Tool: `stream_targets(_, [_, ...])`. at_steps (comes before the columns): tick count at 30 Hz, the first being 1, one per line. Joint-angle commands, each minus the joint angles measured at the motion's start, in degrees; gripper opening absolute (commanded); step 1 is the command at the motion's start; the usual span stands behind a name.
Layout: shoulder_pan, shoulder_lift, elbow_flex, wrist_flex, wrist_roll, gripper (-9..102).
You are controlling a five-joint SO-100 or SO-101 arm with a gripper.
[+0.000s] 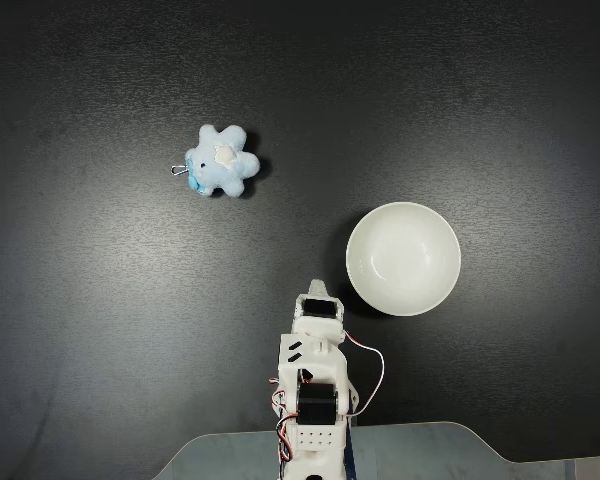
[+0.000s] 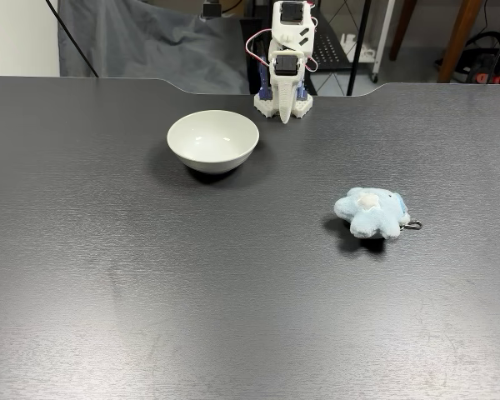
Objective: Grasp a skyblue doll and put it in the white bowl.
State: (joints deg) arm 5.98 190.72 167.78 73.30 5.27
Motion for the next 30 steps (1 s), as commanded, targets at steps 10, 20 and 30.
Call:
stream_targets(10, [0.26,0.26,-0.44,-1.05,-0.26,-1])
stream_targets(20, [-0.26,0.26,-0.44,-1.05,-0.26,-1])
stream_targets(30, [-8.26,0.35,-3.69,-5.89,-0.26,-1])
